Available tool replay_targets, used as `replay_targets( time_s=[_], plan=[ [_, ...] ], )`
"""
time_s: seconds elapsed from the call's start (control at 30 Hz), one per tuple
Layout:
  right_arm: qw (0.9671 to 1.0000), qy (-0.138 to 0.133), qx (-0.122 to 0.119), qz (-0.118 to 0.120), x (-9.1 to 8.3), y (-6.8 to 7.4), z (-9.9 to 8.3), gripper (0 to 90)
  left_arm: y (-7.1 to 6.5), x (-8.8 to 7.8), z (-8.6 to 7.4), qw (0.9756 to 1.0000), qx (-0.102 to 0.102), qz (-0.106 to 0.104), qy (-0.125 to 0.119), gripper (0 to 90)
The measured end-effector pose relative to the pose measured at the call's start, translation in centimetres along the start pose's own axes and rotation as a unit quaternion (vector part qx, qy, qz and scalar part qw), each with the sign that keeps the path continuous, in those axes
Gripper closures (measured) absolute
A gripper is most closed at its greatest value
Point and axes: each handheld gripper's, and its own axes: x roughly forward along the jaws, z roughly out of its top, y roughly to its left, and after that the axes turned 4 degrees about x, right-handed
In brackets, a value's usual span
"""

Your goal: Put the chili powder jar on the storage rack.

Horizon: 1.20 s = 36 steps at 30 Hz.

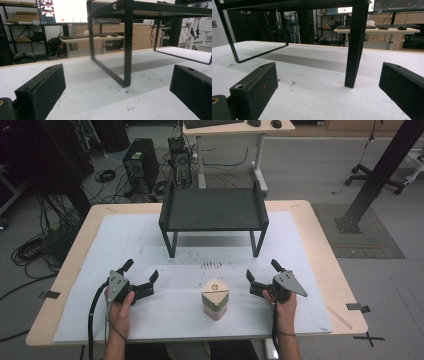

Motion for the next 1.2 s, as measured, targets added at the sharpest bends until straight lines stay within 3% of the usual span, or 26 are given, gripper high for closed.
replay_targets(
  time_s=[1.2],
  plan=[
    [0.9999, 0.007, 0.01, 0.002, -1.1, 0.8, -0.1, 1.8, 0.0, 0.0, 0.0, 1.0, -0.002, -0.001, 0.0, 0.4]
  ],
)
